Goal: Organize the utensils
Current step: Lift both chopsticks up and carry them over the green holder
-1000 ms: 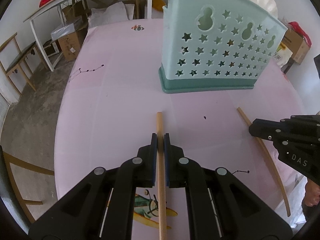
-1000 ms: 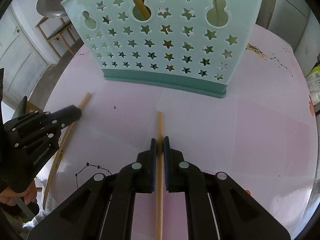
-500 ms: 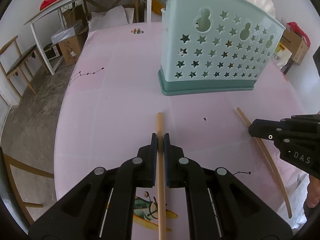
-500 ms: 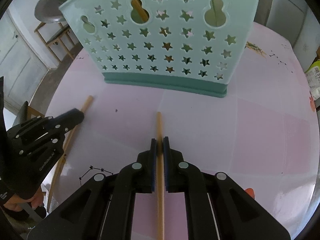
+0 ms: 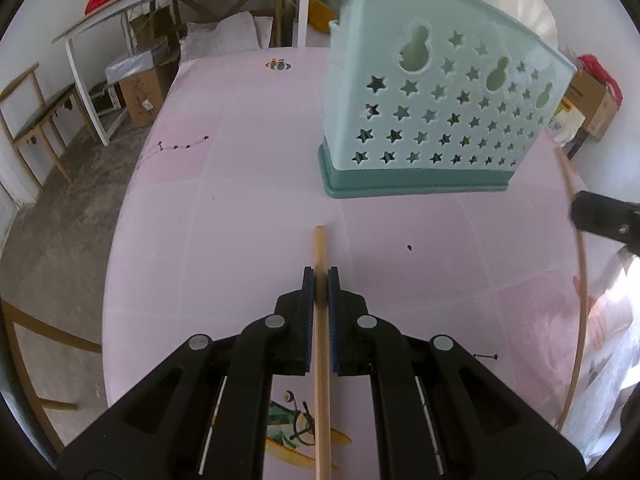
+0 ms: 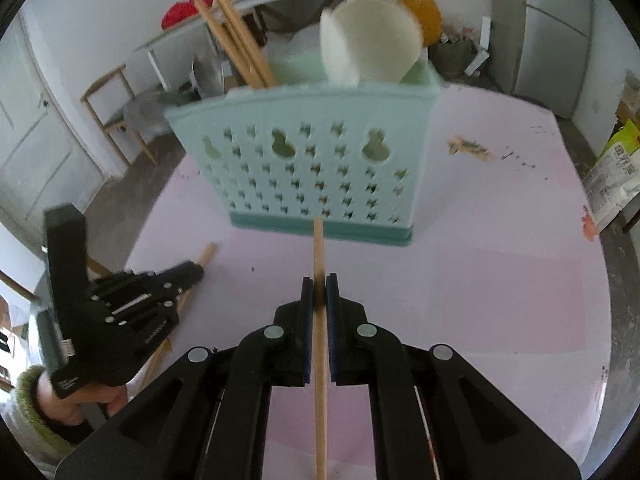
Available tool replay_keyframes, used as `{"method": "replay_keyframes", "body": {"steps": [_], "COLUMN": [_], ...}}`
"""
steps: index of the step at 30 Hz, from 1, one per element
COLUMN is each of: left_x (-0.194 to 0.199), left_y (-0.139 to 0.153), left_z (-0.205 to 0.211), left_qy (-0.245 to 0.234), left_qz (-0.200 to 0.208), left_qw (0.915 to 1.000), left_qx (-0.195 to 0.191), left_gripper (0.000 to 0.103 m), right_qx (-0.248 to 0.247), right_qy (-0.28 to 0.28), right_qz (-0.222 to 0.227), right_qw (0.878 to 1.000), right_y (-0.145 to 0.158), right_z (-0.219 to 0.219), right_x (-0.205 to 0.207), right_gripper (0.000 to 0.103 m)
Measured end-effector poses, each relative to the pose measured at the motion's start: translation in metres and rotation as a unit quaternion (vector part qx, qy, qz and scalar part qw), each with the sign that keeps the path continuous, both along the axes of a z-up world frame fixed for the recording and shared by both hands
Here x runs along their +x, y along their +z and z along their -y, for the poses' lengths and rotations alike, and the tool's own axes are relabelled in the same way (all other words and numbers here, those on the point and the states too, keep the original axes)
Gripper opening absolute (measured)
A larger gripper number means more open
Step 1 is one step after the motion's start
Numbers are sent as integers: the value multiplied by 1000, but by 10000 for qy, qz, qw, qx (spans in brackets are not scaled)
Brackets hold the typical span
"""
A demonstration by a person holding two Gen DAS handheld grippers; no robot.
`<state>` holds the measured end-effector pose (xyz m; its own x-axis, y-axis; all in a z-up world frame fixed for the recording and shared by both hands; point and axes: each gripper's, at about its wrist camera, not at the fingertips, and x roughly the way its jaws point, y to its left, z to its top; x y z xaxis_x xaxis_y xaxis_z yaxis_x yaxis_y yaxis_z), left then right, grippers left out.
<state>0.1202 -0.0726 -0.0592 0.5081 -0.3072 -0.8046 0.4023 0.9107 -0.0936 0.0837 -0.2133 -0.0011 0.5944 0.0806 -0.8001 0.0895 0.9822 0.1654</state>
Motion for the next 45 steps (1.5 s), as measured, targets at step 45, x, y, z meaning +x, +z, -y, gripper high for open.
{"method": "replay_keyframes", "body": {"steps": [45], "left_x": [-45], "left_y": [126], "left_z": [-5], "left_qy": [90], "left_qz": [1615], "left_qw": [9859], "left_qx": [-430], "left_gripper": [5], "right_qx": [500], "right_qy": [-228], "right_qz": [1340], "right_qw": [9895], "right_y": [72], "right_z": [23], "right_x": [-43], "right_gripper": [6]}}
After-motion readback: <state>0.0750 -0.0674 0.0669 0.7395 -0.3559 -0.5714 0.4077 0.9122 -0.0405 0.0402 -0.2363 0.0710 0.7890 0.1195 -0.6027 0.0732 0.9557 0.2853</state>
